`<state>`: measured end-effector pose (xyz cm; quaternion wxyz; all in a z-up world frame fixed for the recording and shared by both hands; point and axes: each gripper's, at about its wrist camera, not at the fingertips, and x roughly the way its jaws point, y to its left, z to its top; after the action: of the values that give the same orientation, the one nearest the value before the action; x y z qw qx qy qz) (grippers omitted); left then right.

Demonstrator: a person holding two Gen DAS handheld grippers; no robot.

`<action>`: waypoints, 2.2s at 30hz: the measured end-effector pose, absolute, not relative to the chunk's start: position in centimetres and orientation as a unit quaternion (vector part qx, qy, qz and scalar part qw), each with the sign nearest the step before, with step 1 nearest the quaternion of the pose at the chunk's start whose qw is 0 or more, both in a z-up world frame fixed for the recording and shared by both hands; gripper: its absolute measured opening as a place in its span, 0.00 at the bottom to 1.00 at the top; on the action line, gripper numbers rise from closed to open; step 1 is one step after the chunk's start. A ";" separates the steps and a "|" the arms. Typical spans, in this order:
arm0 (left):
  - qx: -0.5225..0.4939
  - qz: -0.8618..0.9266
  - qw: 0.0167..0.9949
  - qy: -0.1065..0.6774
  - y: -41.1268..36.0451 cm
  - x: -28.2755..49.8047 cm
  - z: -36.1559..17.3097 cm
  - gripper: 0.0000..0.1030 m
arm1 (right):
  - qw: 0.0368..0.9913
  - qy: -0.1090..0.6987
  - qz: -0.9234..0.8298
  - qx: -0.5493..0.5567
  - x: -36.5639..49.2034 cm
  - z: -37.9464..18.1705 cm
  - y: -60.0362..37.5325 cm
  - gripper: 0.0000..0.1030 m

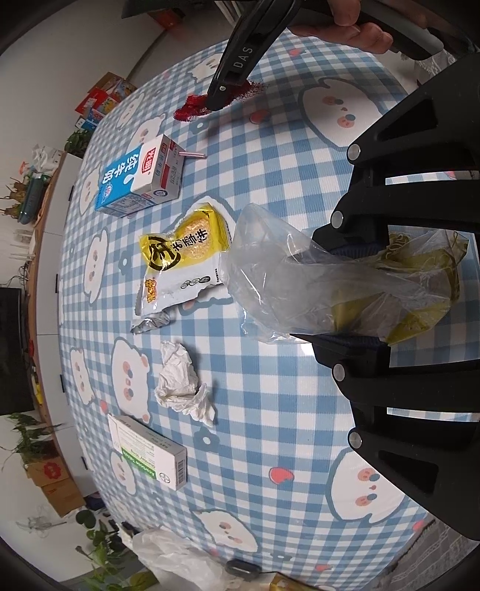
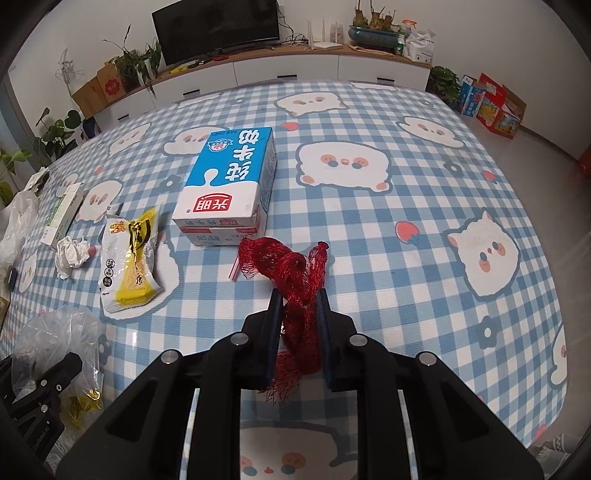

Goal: Collect trash
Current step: 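Lift the clear bag and red net and carry both over the black bin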

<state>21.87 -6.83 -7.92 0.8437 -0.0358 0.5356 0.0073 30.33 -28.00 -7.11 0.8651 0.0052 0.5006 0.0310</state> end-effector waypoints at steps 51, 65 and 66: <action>-0.073 -0.003 0.876 0.477 -6.7 11.3 -3.6 0.30 | 0.898 0.437 0.044 0.014 15.0 -2.7 -28.1 0.16; -0.077 -0.004 0.877 0.475 -5.9 6.2 -3.8 0.30 | 0.896 0.441 0.044 0.012 10.3 -4.2 -28.3 0.16; -0.077 -0.004 0.876 0.476 -5.9 5.9 -3.9 0.30 | 0.896 0.442 0.044 0.012 9.9 -4.4 -28.3 0.16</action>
<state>5.88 -5.88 -3.88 0.8763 -0.0770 0.4756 -0.0043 9.89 -28.35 -4.44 0.8959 0.0121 0.4419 0.0436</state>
